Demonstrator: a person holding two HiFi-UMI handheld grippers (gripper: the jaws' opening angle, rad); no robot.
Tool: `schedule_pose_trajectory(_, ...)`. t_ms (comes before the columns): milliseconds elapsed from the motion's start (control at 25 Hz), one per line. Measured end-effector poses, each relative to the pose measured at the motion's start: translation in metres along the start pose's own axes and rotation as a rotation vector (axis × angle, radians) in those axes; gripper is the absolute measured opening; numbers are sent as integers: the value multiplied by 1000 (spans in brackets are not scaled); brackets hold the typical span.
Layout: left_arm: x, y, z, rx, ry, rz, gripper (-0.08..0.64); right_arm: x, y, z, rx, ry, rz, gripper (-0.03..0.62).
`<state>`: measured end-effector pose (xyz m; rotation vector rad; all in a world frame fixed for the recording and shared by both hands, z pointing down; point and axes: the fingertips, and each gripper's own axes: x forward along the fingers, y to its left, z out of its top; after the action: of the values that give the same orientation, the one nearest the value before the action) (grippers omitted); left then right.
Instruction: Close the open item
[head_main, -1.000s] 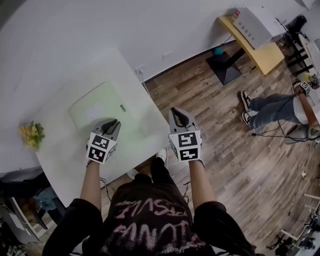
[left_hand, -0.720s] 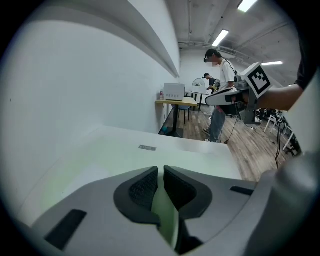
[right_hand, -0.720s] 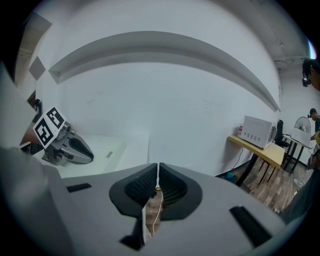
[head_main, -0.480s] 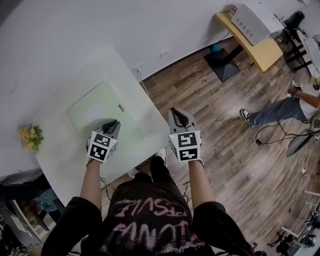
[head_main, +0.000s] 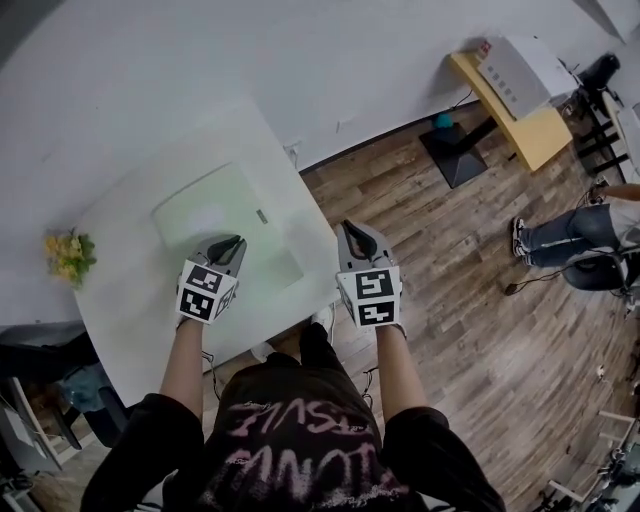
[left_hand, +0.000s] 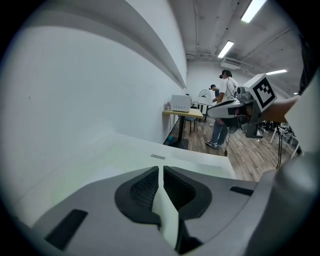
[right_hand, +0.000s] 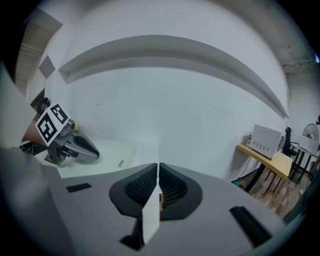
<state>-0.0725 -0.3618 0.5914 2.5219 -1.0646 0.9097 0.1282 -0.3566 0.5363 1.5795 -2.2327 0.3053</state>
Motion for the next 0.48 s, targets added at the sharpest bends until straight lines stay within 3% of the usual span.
schedule_pose_trajectory(480,-99,57,-11,-107,-146,219,21,24,87,46,-81,-60,162,26)
